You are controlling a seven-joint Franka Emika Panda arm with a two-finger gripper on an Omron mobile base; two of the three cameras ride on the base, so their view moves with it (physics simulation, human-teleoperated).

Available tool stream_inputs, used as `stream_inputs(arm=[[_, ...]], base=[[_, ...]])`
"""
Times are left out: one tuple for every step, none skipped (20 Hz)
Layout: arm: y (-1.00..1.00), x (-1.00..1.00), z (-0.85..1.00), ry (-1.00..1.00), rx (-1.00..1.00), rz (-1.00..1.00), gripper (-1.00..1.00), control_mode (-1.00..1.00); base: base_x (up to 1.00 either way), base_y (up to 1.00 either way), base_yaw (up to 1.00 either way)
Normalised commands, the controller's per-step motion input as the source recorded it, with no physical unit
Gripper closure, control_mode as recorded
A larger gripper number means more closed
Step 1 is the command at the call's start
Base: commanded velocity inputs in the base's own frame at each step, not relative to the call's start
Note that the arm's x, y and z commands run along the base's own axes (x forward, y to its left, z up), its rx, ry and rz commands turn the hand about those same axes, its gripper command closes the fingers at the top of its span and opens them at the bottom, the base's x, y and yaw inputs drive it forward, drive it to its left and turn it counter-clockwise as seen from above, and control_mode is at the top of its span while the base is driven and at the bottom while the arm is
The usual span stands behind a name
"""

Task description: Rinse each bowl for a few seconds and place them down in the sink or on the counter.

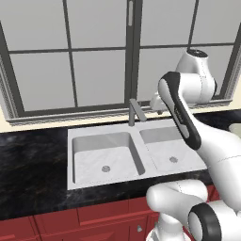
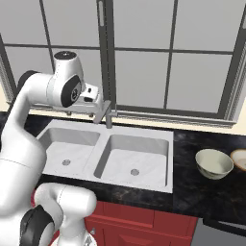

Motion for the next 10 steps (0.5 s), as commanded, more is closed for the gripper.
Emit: stream_inputs(arm=[[-0.2, -0.09, -0.03, -0.04, 0.0, 0.0, -1.0, -1.0], [-0.24, -0.04, -0.03, -0.03, 0.0, 0.0, -1.0, -1.0], [-0.25, 0.0, -0.03, -0.03, 0.0, 0.02, -1.0, -1.0], [-0.25, 0.0, -0.03, -0.03, 0.0, 0.03, -1.0, -1.0], [-0.26, 0.0, -0.03, -0.03, 0.0, 0.04, -1.0, -1.0], [-0.26, 0.0, -0.04, -0.03, 0.0, 0.05, -1.0, -1.0], [-0.27, 0.0, -0.05, -0.04, 0.0, 0.06, -1.0, -1.0], [-0.27, 0.0, -0.06, -0.04, 0.0, 0.07, -1.0, -1.0], [-0.27, 0.0, -0.06, -0.05, 0.0, 0.08, -1.0, -1.0], [-0.26, 0.0, -0.07, -0.05, 0.0, 0.1, -1.0, -1.0]], base=[[0.0, 0.0, 0.0], [0.0, 0.0, 0.0], [0.0, 0.0, 0.0], [0.0, 0.0, 0.0], [0.0, 0.0, 0.0], [0.0, 0.0, 0.0], [0.0, 0.0, 0.0], [0.0, 0.0, 0.0], [0.0, 0.0, 0.0], [0.0, 0.0, 0.0]])
